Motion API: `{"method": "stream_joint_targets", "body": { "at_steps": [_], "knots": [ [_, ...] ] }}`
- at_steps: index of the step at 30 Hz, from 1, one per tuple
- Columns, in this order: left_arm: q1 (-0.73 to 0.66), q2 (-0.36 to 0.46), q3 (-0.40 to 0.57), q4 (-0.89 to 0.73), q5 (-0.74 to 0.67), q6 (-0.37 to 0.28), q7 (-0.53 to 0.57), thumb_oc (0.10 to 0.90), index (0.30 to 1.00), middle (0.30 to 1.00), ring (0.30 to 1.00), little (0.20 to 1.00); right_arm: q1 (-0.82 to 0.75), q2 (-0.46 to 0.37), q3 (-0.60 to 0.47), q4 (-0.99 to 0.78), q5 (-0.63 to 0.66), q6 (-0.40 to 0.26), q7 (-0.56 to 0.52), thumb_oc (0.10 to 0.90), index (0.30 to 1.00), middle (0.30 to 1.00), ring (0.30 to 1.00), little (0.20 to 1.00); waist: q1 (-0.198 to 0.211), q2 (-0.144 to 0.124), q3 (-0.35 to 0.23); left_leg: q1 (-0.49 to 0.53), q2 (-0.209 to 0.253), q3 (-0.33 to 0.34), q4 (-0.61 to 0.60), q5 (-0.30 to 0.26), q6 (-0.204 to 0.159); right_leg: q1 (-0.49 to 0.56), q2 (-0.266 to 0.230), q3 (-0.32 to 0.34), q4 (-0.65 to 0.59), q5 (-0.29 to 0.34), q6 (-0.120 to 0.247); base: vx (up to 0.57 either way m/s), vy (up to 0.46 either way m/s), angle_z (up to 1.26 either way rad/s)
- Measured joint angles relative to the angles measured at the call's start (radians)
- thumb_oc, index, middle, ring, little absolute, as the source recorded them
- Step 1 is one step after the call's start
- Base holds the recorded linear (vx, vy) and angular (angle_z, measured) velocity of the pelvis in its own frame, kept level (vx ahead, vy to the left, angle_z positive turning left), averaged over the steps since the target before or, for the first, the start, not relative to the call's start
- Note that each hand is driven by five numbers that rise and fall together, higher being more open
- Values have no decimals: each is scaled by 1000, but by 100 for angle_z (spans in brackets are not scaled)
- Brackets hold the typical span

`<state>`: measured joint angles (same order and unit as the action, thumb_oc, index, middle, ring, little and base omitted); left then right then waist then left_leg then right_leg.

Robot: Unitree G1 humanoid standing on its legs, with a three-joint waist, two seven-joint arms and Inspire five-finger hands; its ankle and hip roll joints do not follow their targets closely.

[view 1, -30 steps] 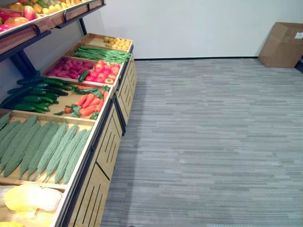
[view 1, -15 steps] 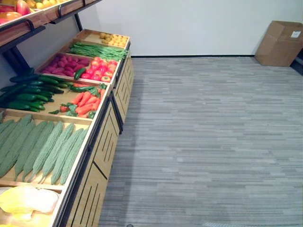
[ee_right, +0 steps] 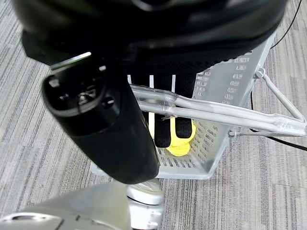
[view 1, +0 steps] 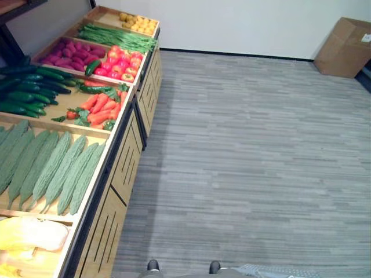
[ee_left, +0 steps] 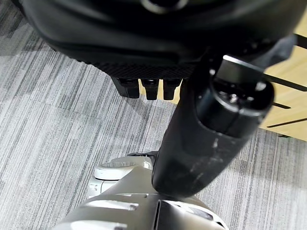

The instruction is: Get the vegetables into the basket

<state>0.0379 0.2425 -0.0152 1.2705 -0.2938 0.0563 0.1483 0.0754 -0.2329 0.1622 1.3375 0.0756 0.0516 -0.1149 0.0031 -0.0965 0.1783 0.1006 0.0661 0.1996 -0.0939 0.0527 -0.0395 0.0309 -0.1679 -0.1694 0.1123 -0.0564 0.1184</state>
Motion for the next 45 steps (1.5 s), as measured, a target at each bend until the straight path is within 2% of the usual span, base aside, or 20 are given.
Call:
{"method": "stream_joint_targets", "body": {
  "at_steps": [2, 6, 7, 9, 12, 13, 14, 16, 18, 20, 21, 22, 23, 25, 26, 31, 36, 43, 44, 45],
  "knots": [
    [-5, 8, -7, -4, 3, 0, 0, 900, 1000, 1000, 1000, 1000, -7, 7, -1, 1, 0, -1, 2, 400, 300, 300, 300, 300, 1, -8, 15, 9, 0, -1, 0, -4, 6, -10, -7, -2, 36, -3, -2, 39, 60, 5],
    [-41, 8, -36, -6, 41, 1, 4, 900, 1000, 1000, 1000, 1000, -25, 9, -9, 13, 2, -8, 8, 400, 300, 300, 300, 300, -2, 15, 60, 25, 25, -28, 0, -11, 31, -150, -7, 36, 344, 23, 15, 73, 13, 15],
    [-43, 12, -35, -9, 41, 1, 5, 900, 1000, 1000, 1000, 1000, -26, 11, -8, 13, 2, -8, 11, 400, 300, 300, 300, 300, -4, 12, 61, 26, 32, -38, 0, -10, 40, -194, 4, 63, 400, -3, 29, 139, -38, 17],
    [-51, 16, -35, -8, 42, 0, 6, 900, 1000, 1000, 1000, 1000, -25, 16, -5, 15, 2, -8, 18, 400, 300, 300, 300, 300, -9, 12, 61, 16, 46, -59, 0, -11, 42, -209, 32, 80, 323, -28, 28, 159, -70, 25],
    [-70, 16, -35, -4, 42, -4, 12, 900, 1000, 1000, 1000, 1000, -21, 26, -39, 13, 10, -6, 26, 400, 300, 300, 300, 300, -24, 6, 63, -19, 54, -98, 0, -29, 24, -211, 66, 78, 68, -26, 27, 238, -76, 51],
    [-73, 26, -31, 7, 43, -7, 17, 900, 1000, 1000, 1000, 1000, -28, 37, -46, 28, 17, -3, 25, 400, 300, 300, 300, 300, -49, -19, 69, -20, 32, -136, 5, -27, 10, -164, 61, 73, -63, 23, 21, 236, -35, 68],
    [-76, 19, -30, 10, 42, -7, 18, 900, 1000, 1000, 1000, 1000, -34, 33, -48, 39, 20, 2, 23, 400, 300, 300, 300, 300, -55, -11, 71, -21, 32, -138, 26, -34, 3, -150, 63, 67, -76, 33, 16, 430, -57, 36],
    [-59, -20, -29, 33, 43, -8, 18, 900, 1000, 1000, 1000, 1000, -26, 2, -20, 40, 19, 2, 21, 400, 300, 300, 300, 300, -82, 1, 72, -7, -3, -107, 216, -144, -1, -100, 48, 46, -76, 47, 29, 348, -43, 6],
    [-58, -48, -32, 36, 50, -8, 12, 900, 1000, 1000, 1000, 1000, 6, -25, -18, 27, 19, 1, 18, 400, 300, 300, 300, 300, -113, 56, 68, 40, 15, -114, 180, -203, 23, -113, 66, 15, 10, 51, 12, 280, -76, 32],
    [-62, -49, -30, 7, 62, -25, 2, 900, 1000, 1000, 1000, 1000, 13, -20, -24, 0, 19, 2, 27, 400, 300, 300, 300, 300, -125, 74, 65, 72, 25, -128, 96, -175, 47, -230, 58, -50, 162, 29, -1, 222, -54, 1],
    [-66, -42, -30, 11, 62, -21, 0, 900, 1000, 1000, 1000, 1000, 13, -12, -27, -11, 19, 2, 32, 400, 300, 300, 300, 300, -139, 73, 65, 71, 29, -144, 89, -172, 44, -237, 64, -47, 123, 43, 12, 314, -82, 24],
    [-65, -39, -30, 14, 62, -18, 0, 900, 1000, 1000, 1000, 1000, 15, 0, -30, -13, 19, 2, 32, 400, 300, 300, 300, 300, -151, 65, 63, 81, 28, -157, 74, -173, 39, -236, 62, -47, 75, 63, 12, 301, -111, 47],
    [-66, -44, -30, 23, 62, -17, 0, 900, 1000, 1000, 1000, 1000, 28, 6, -32, -1, 19, 3, 33, 400, 300, 300, 300, 300, -161, 63, 56, 97, 38, -176, 57, -178, 28, -219, 67, -51, 56, 125, -19, 304, -112, 41],
    [-61, -61, -31, 24, 62, -19, -6, 900, 1000, 1000, 1000, 1000, 39, 0, -32, 22, 18, 7, 36, 400, 300, 300, 300, 300, -164, 94, 32, 113, 87, -195, 27, -185, 5, -211, 102, -85, 88, 93, -51, 227, -117, 57],
    [-65, -74, -31, 18, 60, -22, -22, 900, 1000, 1000, 1000, 1000, 41, -4, -29, 30, 18, 13, 37, 400, 300, 300, 300, 300, -158, 112, 24, 121, 103, -194, 40, -150, -22, -203, 106, -124, 125, 58, -108, 351, -189, 66],
    [-66, -102, -30, 22, 56, -34, -23, 900, 1000, 1000, 1000, 1000, -35, -41, -22, -6, 16, -14, 38, 400, 300, 300, 300, 300, -154, 132, -13, 120, 139, -219, 77, -91, -118, -178, 128, -162, 158, -26, -134, 279, -198, 18],
    [-56, -99, -29, 22, 17, -33, -20, 900, 1000, 1000, 1000, 1000, -23, -37, 12, 4, -3, -10, 40, 400, 300, 300, 300, 300, -131, 138, -40, 108, 179, -224, 150, -85, -143, -110, 187, -169, 66, -33, -126, 212, -167, 1],
    [-66, -93, 1, 18, -22, -33, -19, 900, 1000, 1000, 1000, 1000, 17, -38, 17, 40, 2, 2, 34, 400, 300, 300, 300, 300, -107, 106, -36, -45, 189, -211, 511, -39, -181, 4, 215, -148, -65, 11, -187, 222, -137, -9],
    [-68, -94, 2, 17, -21, -35, -20, 900, 1000, 1000, 1000, 1000, 22, -38, 18, 43, 3, 2, 31, 400, 300, 300, 300, 300, -108, 99, -33, -58, 189, -192, 545, -40, -183, 24, 215, -139, -86, 11, -209, 272, -34, 0],
    [-73, -98, 6, -8, -23, -41, -21, 900, 1000, 1000, 1000, 1000, 26, -37, 20, 49, 2, 2, 29, 400, 300, 300, 300, 300, -84, 80, -24, -93, 167, -161, 548, -86, -174, 50, 207, -124, -134, 25, -228, 267, -2, -13]
  ]
}}
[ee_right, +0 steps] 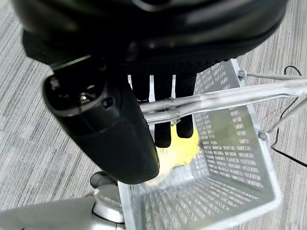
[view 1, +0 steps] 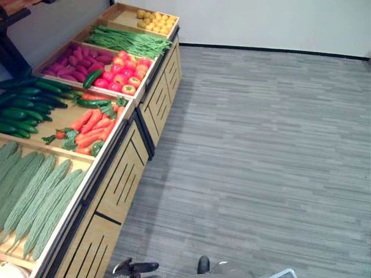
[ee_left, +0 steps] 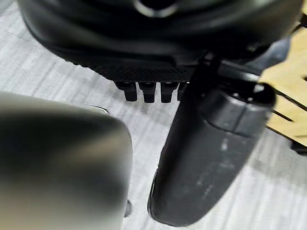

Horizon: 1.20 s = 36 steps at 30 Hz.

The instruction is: Get the vegetables into the basket

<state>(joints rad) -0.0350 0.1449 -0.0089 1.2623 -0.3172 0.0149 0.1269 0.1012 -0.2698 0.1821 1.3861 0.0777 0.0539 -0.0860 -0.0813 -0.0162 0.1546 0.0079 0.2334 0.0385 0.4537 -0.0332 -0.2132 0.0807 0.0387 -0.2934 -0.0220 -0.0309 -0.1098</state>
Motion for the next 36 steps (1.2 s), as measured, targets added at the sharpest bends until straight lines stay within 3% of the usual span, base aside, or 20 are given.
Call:
{"method": "stream_joint_targets", "body": {
  "at_steps": [2, 3, 4, 7, 8, 10, 11, 12, 13, 14, 15, 16, 18, 19, 24, 27, 32, 36],
  "knots": [
    [-17, 4, 3, -28, -8, 1, 0, 900, 1000, 1000, 1000, 1000, -9, -6, 0, 7, -1, 2, 0, 400, 300, 300, 300, 300, 45, -12, 13, -60, -47, 12, -76, -14, 18, 13, -7, 34, -41, 19, 6, 246, 40, -34],
    [-20, 6, 4, -31, -10, 1, 1, 900, 1000, 1000, 1000, 1000, -14, -6, 1, 8, -3, 2, -4, 400, 300, 300, 300, 300, 47, -20, 19, -75, -61, 21, -133, -12, 24, 25, -11, 38, -67, 29, 16, 296, 64, -42],
    [-33, 9, 9, -39, -22, 0, 2, 900, 1000, 1000, 1000, 1000, -31, -10, 2, 5, -5, 0, -11, 400, 300, 300, 300, 300, 64, -22, 40, -111, -91, 40, -271, 24, 43, 31, -14, 63, -71, 28, 27, 299, 48, -43],
    [-45, 10, 21, -53, -38, -5, 4, 900, 1000, 1000, 1000, 1000, -58, -30, 4, 12, -5, 1, -21, 400, 300, 300, 300, 300, 98, -16, 75, -138, -133, 33, -469, 119, 48, 58, -8, 122, -71, 20, 40, 259, 23, -65],
    [-51, 16, 17, -51, -39, -6, 6, 900, 1000, 1000, 1000, 1000, -65, -37, 10, 14, -5, -1, -23, 400, 300, 300, 300, 300, 103, -7, 89, -156, -149, 40, -496, 155, 55, 83, 2, 140, -73, 9, 42, 454, 46, -69],
    [-50, 24, 5, -32, -40, -4, 5, 900, 1000, 1000, 1000, 1000, -59, -48, 23, 14, -5, -1, -27, 400, 300, 300, 300, 300, 110, 18, 105, -177, -147, 45, -549, 247, 37, 150, 36, 173, -73, -36, 23, 419, 66, -67],
    [-55, 19, 15, -36, -51, -17, 2, 900, 1000, 1000, 1000, 1000, -39, -43, 20, 19, -5, 0, -28, 400, 300, 300, 300, 300, 145, 16, 103, -201, -147, 44, -545, 249, 35, 184, 38, 211, -71, -64, 12, 360, 102, -78],
    [-63, 15, 24, -36, -54, -19, 2, 900, 1000, 1000, 1000, 1000, -33, -41, 20, 22, -5, -1, -29, 400, 300, 300, 300, 300, 156, 14, 102, -211, -147, 42, -546, 249, 35, 201, 32, 231, -71, -81, 25, 333, 118, -85],
    [-63, 12, 26, -35, -54, -19, 2, 900, 1000, 1000, 1000, 1000, -32, -42, 20, 35, -6, 0, -32, 400, 300, 300, 300, 300, 164, 16, 98, -211, -146, 50, -540, 253, 49, 222, 22, 256, -71, -99, 48, 257, 90, -62],
    [-60, 14, 40, -33, -55, -18, 3, 900, 1000, 1000, 1000, 1000, -29, -39, 20, 46, -10, 4, -36, 400, 300, 300, 300, 300, 168, 6, 92, -194, -161, 82, -524, 318, 125, 253, -3, 273, -71, -113, 81, 236, 84, -52],
    [-57, 33, 44, -32, -52, -15, 4, 900, 1000, 1000, 1000, 1000, -21, -22, 24, 52, -18, 5, -35, 400, 300, 300, 300, 300, 166, -43, 77, -173, -208, 108, -524, 303, 217, 267, -49, 282, -65, -132, 122, 210, 95, -34],
    [-56, 51, 43, -32, -48, -13, 8, 900, 1000, 1000, 1000, 1000, -22, -6, 24, 61, -26, 8, -33, 400, 300, 300, 300, 300, 162, -73, 67, -163, -233, 115, -527, 289, 241, 271, -76, 281, -63, -129, 132, 206, 107, -17],
    [-59, 70, 41, -31, -39, -12, 18, 900, 1000, 1000, 1000, 1000, -26, 14, 24, 59, -33, 6, -39, 400, 300, 300, 300, 300, 160, -100, 57, -147, -257, 122, -531, 263, 292, 265, -106, 293, -49, -113, 168, 224, 117, -9],
    [-55, 73, 41, -23, -34, -9, 22, 900, 1000, 1000, 1000, 1000, -28, 17, 24, 59, -40, 8, -38, 400, 300, 300, 300, 300, 170, -111, 50, -131, -266, 137, -531, 235, 292, 261, -115, 297, -48, -95, 189, 189, 118, -18],
    [-2, 96, 20, -11, -17, 1, 29, 900, 1000, 1000, 1000, 1000, -36, 29, 62, 38, -60, 2, -33, 400, 300, 300, 300, 300, 182, -160, -1, -89, -312, 166, -522, 154, 289, 263, -166, 276, -7, -76, 215, 183, 109, -15],
    [11, 96, 18, -12, -16, 5, 30, 900, 1000, 1000, 1000, 1000, -54, 29, 62, 32, -67, -1, -33, 400, 300, 300, 300, 300, 182, -163, -19, -71, -314, 172, -534, 152, 301, 245, -170, 288, 39, -76, 218, 137, 97, -4],
    [12, 112, 2, -12, -11, 11, 29, 900, 1000, 1000, 1000, 1000, -67, 39, 65, 26, -79, -2, -27, 400, 300, 300, 300, 300, 205, -179, -35, -60, -305, 210, -535, 136, 306, 210, -175, 323, 83, -52, 286, 139, 70, -22],
    [12, 113, 2, -9, 3, 12, 28, 900, 1000, 1000, 1000, 1000, -67, 38, 57, 32, -74, 2, -25, 400, 300, 300, 300, 300, 206, -177, -36, -38, -292, 219, -540, 129, 306, 185, -162, 318, 152, -47, 295, 68, 57, -9]
  ]
}}
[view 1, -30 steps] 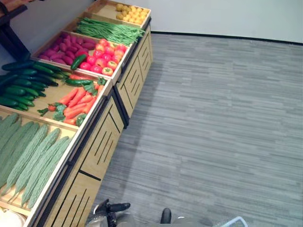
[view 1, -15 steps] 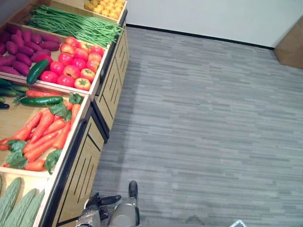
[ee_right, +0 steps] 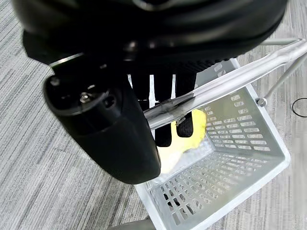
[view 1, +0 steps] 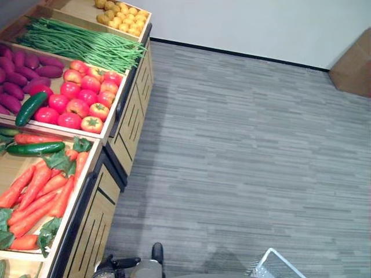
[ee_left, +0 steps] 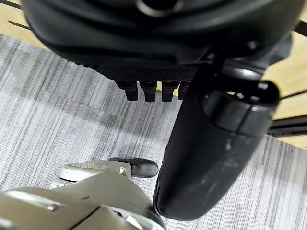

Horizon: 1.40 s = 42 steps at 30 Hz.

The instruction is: Get the vegetables into the basket

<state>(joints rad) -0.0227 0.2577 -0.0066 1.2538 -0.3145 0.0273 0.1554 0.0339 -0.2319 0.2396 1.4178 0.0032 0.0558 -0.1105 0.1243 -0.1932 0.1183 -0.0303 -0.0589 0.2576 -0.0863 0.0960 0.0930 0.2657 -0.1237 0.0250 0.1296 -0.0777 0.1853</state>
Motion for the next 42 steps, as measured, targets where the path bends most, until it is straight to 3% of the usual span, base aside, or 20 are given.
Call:
{"method": "stream_joint_targets", "body": {
  "at_steps": [3, 4, 5, 6, 8, 9, 10, 12, 13, 14, 15, 16, 17, 18, 19, 20, 22, 25, 31, 42],
  "knots": [
    [7, 3, -1, 3, 0, 5, -1, 900, 1000, 1000, 1000, 1000, 4, 0, -20, 1, 9, 0, 3, 400, 300, 300, 300, 300, -1, 9, -7, 15, 23, 0, 1, -16, -5, -54, 19, -3, 130, -1, 11, 29, 113, -5],
    [-2, -1, -7, 5, 0, 7, -1, 900, 1000, 1000, 1000, 1000, -1, -4, -37, -1, 16, -3, 0, 400, 300, 300, 300, 300, -6, 28, 4, 27, 35, -8, -1, -40, -13, -120, 39, -3, 265, 7, 21, 68, 128, 26],
    [4, -1, -23, 6, 0, 13, -1, 900, 1000, 1000, 1000, 1000, -7, -26, -40, -29, 27, -7, -7, 400, 300, 300, 300, 300, -45, 67, 35, 61, 61, -41, -1, -53, 5, -245, 37, -43, 539, 50, 59, 98, 90, 24],
    [4, -7, -23, 6, 0, 12, -1, 900, 1000, 1000, 1000, 1000, -2, -33, -39, -33, 32, -7, -7, 400, 300, 300, 300, 300, -43, 70, 36, 74, 60, -39, 0, -64, 11, -289, 22, -36, 585, 34, 48, 167, 80, 31],
    [-1, -9, -44, 1, 0, 11, -2, 900, 1000, 1000, 1000, 1000, -8, -59, -39, -41, 33, -6, -18, 400, 300, 300, 300, 300, -42, 103, 57, 95, 74, -47, -4, -82, 15, -424, -62, -126, 657, 2, -2, 164, -44, 1],
    [-1, -22, -43, -1, 0, 11, -3, 900, 1000, 1000, 1000, 1000, -5, -77, -40, -41, 34, 0, -20, 400, 300, 300, 300, 300, -49, 128, 68, 112, 85, -54, -2, -86, 12, -455, -97, -169, 597, -3, -11, 236, -90, 18],
    [8, -29, -37, 1, 0, 11, -2, 900, 1000, 1000, 1000, 1000, 5, -90, -51, -38, 42, 3, -21, 400, 300, 300, 300, 300, -59, 141, 72, 125, 93, -59, -1, -88, 8, -464, -102, -163, 480, -1, -7, 229, -100, 39],
    [17, -24, -42, 6, 1, 12, -3, 900, 1000, 1000, 1000, 1000, 40, -86, -56, -48, 44, 1, -5, 400, 300, 300, 300, 300, -75, 138, 72, 158, 96, -80, -2, -103, -13, -498, -100, -125, 343, 3, -9, 224, -93, 27],
    [23, -26, -38, 10, 2, 10, -2, 900, 1000, 1000, 1000, 1000, 44, -82, -56, -50, 44, 0, 2, 400, 300, 300, 300, 300, -82, 140, 75, 168, 98, -87, -2, -111, -26, -503, -82, -104, 270, 6, -11, 157, -54, 29],
    [29, -29, -37, 21, 2, 16, 0, 900, 1000, 1000, 1000, 1000, 48, -57, -56, -57, 48, -5, 13, 400, 300, 300, 300, 300, -119, 141, 79, 191, 106, -115, -4, -119, -47, -485, -45, -58, 85, 46, -21, 207, -52, 47],
    [37, -29, -36, 27, 4, 12, 0, 900, 1000, 1000, 1000, 1000, 52, -37, -55, -60, 52, -5, 20, 400, 300, 300, 300, 300, -126, 138, 77, 202, 110, -126, -3, -126, -59, -466, -22, -25, -18, 78, -19, 72, -13, 66],
    [41, -18, -36, 39, 12, 9, -1, 900, 1000, 1000, 1000, 1000, 59, -6, -55, -59, 54, -5, 27, 400, 300, 300, 300, 300, -130, 121, 66, 221, 106, -141, -8, -140, -82, -439, -6, 0, -121, 92, -28, 69, -12, 64],
    [42, -17, -40, 35, 23, 9, -2, 900, 1000, 1000, 1000, 1000, 67, 12, -55, -54, 55, -3, 33, 400, 300, 300, 300, 300, -139, 113, 66, 242, 100, -169, -8, -150, -97, -437, -9, 4, -89, 164, -53, 47, -50, 59],
    [43, -22, -39, 37, 24, 9, -3, 900, 1000, 1000, 1000, 1000, 71, 18, -55, -50, 55, -3, 34, 400, 300, 300, 300, 300, -142, 113, 65, 252, 97, -177, -8, -150, -106, -435, -5, -2, -75, 192, -60, 40, -36, 56],
    [53, -63, -39, 35, 31, 9, -6, 900, 1000, 1000, 1000, 1000, 78, 16, -60, -44, 56, 0, 34, 400, 300, 300, 300, 300, -134, 156, 33, 257, 135, -189, -2, -157, -125, -414, 21, -25, -94, 243, -106, 58, -63, 38],
    [57, -81, -38, 36, 32, 7, -3, 900, 1000, 1000, 1000, 1000, 66, 12, -59, -40, 55, 8, 33, 400, 300, 300, 300, 300, -132, 174, 23, 250, 147, -187, 3, -160, -129, -385, 35, -37, -143, 261, -118, 47, -63, 29],
    [52, -83, -39, 33, 36, 6, -3, 900, 1000, 1000, 1000, 1000, 61, 3, -55, -42, 50, 5, 30, 400, 300, 300, 300, 300, -119, 176, 22, 229, 141, -188, 2, -161, -131, -353, 44, -48, -208, 288, -127, 62, -79, 6],
    [47, -75, -38, 15, 39, 9, -6, 900, 1000, 1000, 1000, 1000, 57, -25, -58, -72, 52, 2, 25, 400, 300, 300, 300, 300, -110, 164, 14, 236, 149, -192, -6, -148, -158, -331, 67, -59, -223, 286, -139, 16, -56, 2],
    [47, -54, -40, 4, 39, 11, -7, 900, 1000, 1000, 1000, 1000, 91, 17, -55, -70, 54, 1, 29, 400, 300, 300, 300, 300, -113, 137, 2, 232, 143, -190, -6, -157, -143, -332, 49, -76, -223, 279, -127, 25, -50, 2],
    [43, -56, -40, 5, 38, 10, -7, 900, 1000, 1000, 1000, 1000, 97, 21, -57, -58, 55, -1, 25, 400, 300, 300, 300, 300, -121, 144, 0, 220, 156, -215, -1, -149, -155, -334, 55, -96, -223, 278, -129, 37, -50, 6]
  ]
}}
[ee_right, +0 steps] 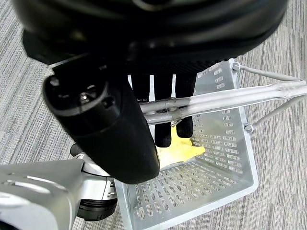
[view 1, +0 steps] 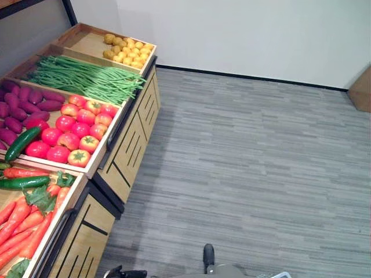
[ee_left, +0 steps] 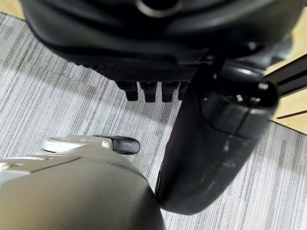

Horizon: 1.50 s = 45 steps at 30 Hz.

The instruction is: Get the vegetables into the basket

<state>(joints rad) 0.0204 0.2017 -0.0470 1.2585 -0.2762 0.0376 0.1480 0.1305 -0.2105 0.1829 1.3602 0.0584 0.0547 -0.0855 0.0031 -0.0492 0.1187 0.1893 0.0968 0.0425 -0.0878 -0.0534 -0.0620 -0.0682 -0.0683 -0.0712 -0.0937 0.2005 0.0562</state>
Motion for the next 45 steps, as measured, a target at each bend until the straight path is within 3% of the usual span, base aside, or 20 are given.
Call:
{"method": "stream_joint_targets", "body": {
  "at_steps": [5, 6, 12, 16, 17, 18, 19, 20, 21, 23, 24, 25, 26, 28, 35, 45],
  "knots": [
    [-1, -5, -2, -5, 0, -1, 1, 900, 1000, 1000, 1000, 1000, -5, -5, -1, 0, 0, -2, 0, 400, 300, 300, 300, 300, -6, 11, 7, -12, 9, -8, 0, 1, -2, -6, 7, -11, 0, -4, -6, 33, -61, 6],
    [-1, -7, -1, -5, -1, -1, 0, 900, 1000, 1000, 1000, 1000, -5, -7, -1, -1, 0, -2, 0, 400, 300, 300, 300, 300, -8, 30, 15, -16, 14, -11, 0, -2, 2, -8, 11, -12, 1, -5, -7, 47, -100, 11],
    [-43, -30, -10, -11, -22, -3, 0, 900, 1000, 1000, 1000, 1000, -29, -33, -20, -1, 30, -16, -1, 400, 300, 300, 300, 300, -24, 75, 70, -85, 42, -63, 50, 10, -19, -24, 30, -50, 5, -15, -22, -1, -77, 22],
    [-69, -30, -19, -17, -46, -24, 0, 900, 1000, 1000, 1000, 1000, -57, -44, -21, 1, 35, -21, 0, 400, 300, 300, 300, 300, -17, 57, 107, -189, 25, -65, 231, 21, -40, -36, 20, -68, 0, -20, -27, 67, -37, 24],
    [-96, -16, -20, -30, -52, -24, -3, 900, 1000, 1000, 1000, 1000, -81, -46, -17, 8, 35, -25, -2, 400, 300, 300, 300, 300, -24, 23, 130, -252, -9, -35, 304, 29, -50, -33, -20, -60, -1, -39, -22, 189, 38, 16],
    [-114, -49, -40, -29, -51, -26, -1, 900, 1000, 1000, 1000, 1000, -107, -87, -24, 32, 36, -25, 1, 400, 300, 300, 300, 300, -16, 94, 115, -278, 46, 10, 129, -24, 29, -96, 43, -89, 154, -127, -20, 206, 38, 35],
    [-107, -29, -69, -52, -49, -34, -4, 900, 1000, 1000, 1000, 1000, -95, -69, -45, 46, 37, -13, -4, 400, 300, 300, 300, 300, 12, 58, 111, -284, 44, 14, 135, 43, -74, -138, 12, -87, 521, -423, -62, 168, 51, 49],
    [-113, -15, -59, -79, -65, -34, -15, 900, 1000, 1000, 1000, 1000, -99, -57, -52, 61, 37, -4, -2, 400, 300, 300, 300, 300, -3, 29, 138, -294, 37, -9, 181, 40, -80, -131, 17, -71, 532, -432, -69, 156, 104, -1],
    [-112, 4, -58, -72, -65, -31, -17, 900, 1000, 1000, 1000, 1000, -139, -54, -47, 40, 35, -23, 1, 400, 300, 300, 300, 300, 12, 6, 132, -314, 20, -6, 157, 53, -55, -98, 54, -3, 362, -374, -10, 131, 126, -54],
    [-110, 12, -38, -38, -58, -18, -17, 900, 1000, 1000, 1000, 1000, -140, -57, -43, 33, 15, -26, -5, 400, 300, 300, 300, 300, 6, -16, 122, -225, -22, 10, -8, 94, -5, 4, 56, 29, 153, -237, -31, 99, 137, -78],
    [-96, 3, -40, -27, -55, -17, -20, 900, 1000, 1000, 1000, 1000, -102, -73, -41, 35, 16, -18, -10, 400, 300, 300, 300, 300, -4, -6, 107, -174, -6, 30, -8, 97, 7, 55, 69, 26, 83, -213, -39, 55, 133, -41],
    [-86, -3, -40, -28, -54, -17, -20, 900, 1000, 1000, 1000, 1000, -76, -77, -40, 35, 17, -13, -12, 400, 300, 300, 300, 300, -9, 2, 86, -163, -10, 56, -8, 119, 9, 66, 63, 31, 70, -208, -40, 50, 129, -50],
    [-74, 13, -39, -34, -46, -20, -19, 900, 1000, 1000, 1000, 1000, -51, -53, -39, 23, 18, 1, -8, 400, 300, 300, 300, 300, -12, -32, 62, -155, -45, 88, -2, 115, 36, 74, 28, 43, 51, -170, -25, 61, 140, -45],
    [-70, 27, -38, -31, -37, -16, -18, 900, 1000, 1000, 1000, 1000, -38, -26, -16, 16, 17, 7, -7, 400, 300, 300, 300, 300, -19, -47, 53, -137, -75, 104, -2, 106, 50, 102, -4, 45, 14, -135, -9, 42, 110, -29],
    [-18, 13, -37, -34, -37, -14, -18, 900, 1000, 1000, 1000, 1000, -28, -25, -18, 23, 16, 10, -4, 400, 300, 300, 300, 300, -16, -3, 38, -120, -78, 105, -7, 97, 56, 121, -7, 44, 2, -142, 8, 12, 43, -2],
    [6, 3, -36, -25, -17, -13, -18, 900, 1000, 1000, 1000, 1000, 17, -24, -16, 21, 17, 11, 1, 400, 300, 300, 300, 300, -13, 10, -23, -120, -59, 92, -8, 100, 48, 128, 10, 29, 2, -148, 6, -9, -17, 3]
  ]
}}
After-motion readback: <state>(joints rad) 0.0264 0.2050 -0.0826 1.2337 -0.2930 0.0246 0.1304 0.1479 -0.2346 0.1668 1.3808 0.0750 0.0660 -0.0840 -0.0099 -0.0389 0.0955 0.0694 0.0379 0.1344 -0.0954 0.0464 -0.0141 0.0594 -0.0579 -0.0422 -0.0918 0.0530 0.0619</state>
